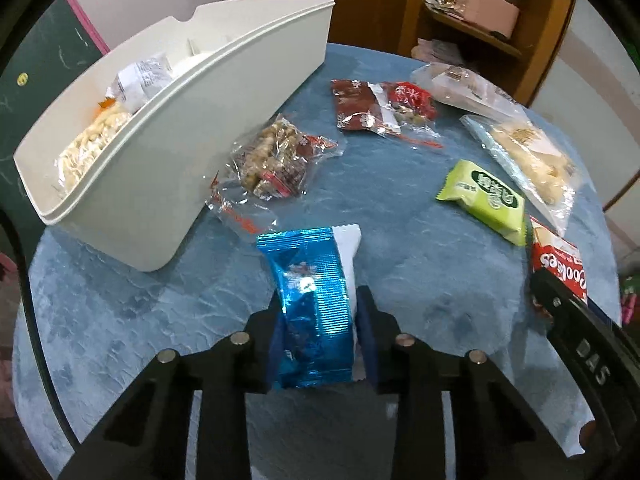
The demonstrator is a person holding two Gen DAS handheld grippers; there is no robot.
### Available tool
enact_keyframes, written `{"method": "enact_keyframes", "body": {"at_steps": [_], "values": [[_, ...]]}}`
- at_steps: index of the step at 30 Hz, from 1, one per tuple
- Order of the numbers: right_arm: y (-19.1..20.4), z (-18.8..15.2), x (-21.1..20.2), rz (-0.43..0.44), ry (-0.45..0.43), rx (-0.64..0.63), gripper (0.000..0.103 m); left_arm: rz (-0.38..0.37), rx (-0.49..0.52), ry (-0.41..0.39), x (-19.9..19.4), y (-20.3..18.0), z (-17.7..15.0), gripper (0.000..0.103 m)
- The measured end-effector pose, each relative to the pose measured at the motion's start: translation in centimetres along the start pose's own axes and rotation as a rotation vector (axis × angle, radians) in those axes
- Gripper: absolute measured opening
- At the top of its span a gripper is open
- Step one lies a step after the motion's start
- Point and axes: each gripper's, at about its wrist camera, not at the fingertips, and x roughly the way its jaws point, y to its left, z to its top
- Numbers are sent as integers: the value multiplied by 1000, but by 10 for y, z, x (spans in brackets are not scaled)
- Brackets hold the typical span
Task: Organize snacks
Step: 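Grasp the blue foil pack with the left tool while the right tool grasps the Cookies bag, then drop the blue foil pack into the tray with the left tool while the right tool carries the Cookies bag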
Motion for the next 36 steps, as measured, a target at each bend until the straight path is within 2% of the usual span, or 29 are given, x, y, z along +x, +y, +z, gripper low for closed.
{"method": "enact_keyframes", "body": {"at_steps": [4,12,17,25,31,36], "values": [[-2,-6,-24,28,-39,-9,50,-74,19,1,-15,10,-5,30],[3,-27,-83,126,-122,-49,50,-219,84,-91,-77,32,-6,30],[11,-36,-123,183,-191,-72,50,-266,95,-166,-118,51,-3,30],[36,-38,-176,229,-276,-124,50,-257,140,-239,-174,88,2,30],[67,-36,-198,256,-304,-182,50,-216,182,-267,-199,118,15,30],[98,-26,-211,288,-323,-224,50,-164,232,-335,-224,137,36,30]]}}
